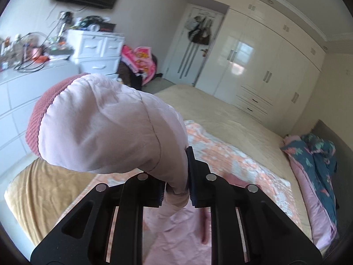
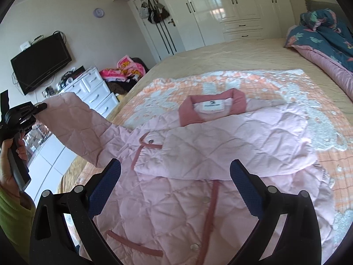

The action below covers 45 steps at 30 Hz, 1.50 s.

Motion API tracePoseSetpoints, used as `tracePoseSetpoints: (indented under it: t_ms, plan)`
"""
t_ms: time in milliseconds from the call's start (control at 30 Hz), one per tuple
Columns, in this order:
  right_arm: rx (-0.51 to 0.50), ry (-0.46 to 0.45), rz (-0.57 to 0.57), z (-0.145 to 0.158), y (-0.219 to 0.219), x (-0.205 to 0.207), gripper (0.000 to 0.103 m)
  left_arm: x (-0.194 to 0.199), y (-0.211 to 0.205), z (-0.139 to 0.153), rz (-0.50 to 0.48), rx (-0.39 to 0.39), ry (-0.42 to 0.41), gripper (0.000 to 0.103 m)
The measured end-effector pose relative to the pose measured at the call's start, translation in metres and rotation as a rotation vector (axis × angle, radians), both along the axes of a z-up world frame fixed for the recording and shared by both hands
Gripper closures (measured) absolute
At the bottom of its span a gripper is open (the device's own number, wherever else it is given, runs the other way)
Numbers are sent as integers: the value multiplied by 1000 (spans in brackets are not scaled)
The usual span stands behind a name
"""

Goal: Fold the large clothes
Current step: 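Fold the held sleeve across the jacket front with the left tool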

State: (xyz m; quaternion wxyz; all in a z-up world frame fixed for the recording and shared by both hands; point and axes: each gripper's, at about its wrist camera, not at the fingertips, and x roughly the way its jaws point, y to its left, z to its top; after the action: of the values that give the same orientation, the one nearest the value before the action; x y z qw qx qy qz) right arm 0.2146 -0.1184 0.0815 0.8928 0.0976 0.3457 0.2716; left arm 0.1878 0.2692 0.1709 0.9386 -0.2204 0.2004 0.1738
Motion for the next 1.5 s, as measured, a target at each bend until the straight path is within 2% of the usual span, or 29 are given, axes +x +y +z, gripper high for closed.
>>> tracePoseSetpoints:
  t_ms: [467, 733, 1233, 1500]
  plan:
    - [63, -6, -87, 7, -67, -2, 4, 39, -87, 13, -149, 71, 11, 93]
    - [112, 8, -123, 1, -99, -1, 4, 59, -139, 5, -238, 103, 28, 93]
    - [176, 47, -207, -18, -155, 4, 4, 95, -235, -41, -396, 155, 129, 93]
    - [198, 91, -264, -36, -183, 8, 4, 107, -280, -83, -458, 213, 210, 93]
